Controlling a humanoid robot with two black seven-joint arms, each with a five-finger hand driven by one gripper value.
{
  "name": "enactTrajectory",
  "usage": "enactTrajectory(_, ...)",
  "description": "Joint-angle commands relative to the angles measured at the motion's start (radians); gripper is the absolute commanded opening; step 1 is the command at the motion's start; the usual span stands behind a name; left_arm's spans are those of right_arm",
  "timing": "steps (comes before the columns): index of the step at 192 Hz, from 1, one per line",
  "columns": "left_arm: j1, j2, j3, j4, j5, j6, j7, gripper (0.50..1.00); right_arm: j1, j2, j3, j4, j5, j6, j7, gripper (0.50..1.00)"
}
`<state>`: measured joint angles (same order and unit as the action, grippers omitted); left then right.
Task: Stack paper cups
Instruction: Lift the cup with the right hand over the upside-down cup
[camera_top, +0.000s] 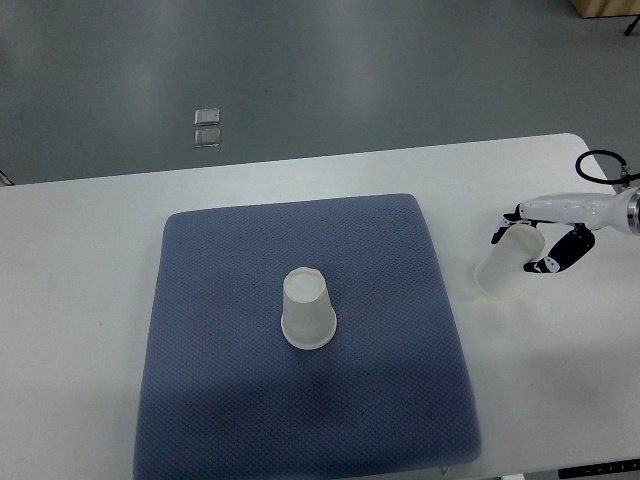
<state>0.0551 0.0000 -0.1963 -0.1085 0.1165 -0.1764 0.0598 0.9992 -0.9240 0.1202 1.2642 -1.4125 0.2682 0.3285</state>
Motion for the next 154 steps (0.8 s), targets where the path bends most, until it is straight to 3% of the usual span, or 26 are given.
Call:
enactTrajectory(1, 0.0, 0.0, 0.0, 0.001, -0.001, 0.0, -0.001, 1.0, 0.071, -0.003, 0.019, 0.018, 0.047, 0.066, 0.055, 0.658)
enactTrajectory(38, 0.0, 0.0, 0.0, 0.001, 0.0, 0.0, 0.0, 1.0, 0.16, 0.01, 0.098, 0.087, 0.115, 0.186, 0.064, 0.66)
enactTrajectory(64, 0.0, 0.0, 0.0, 0.001, 0.0, 0.0, 0.0, 1.0, 0.229, 0.091, 0.131, 0.144, 0.124, 0.243, 0.064, 0.66)
enactTrajectory(119, 0.0, 0.0, 0.0, 0.001, 0.0, 0.0, 0.0, 1.0, 0.352, 0.263, 0.13, 0.178, 0.122, 0.276, 0.046, 0.662)
enactTrajectory(154, 0.0, 0.0, 0.0, 0.0, 0.0, 0.0, 0.0, 1.0, 0.387, 0.356, 0.118, 0.167, 0.086, 0.292, -0.002, 0.668)
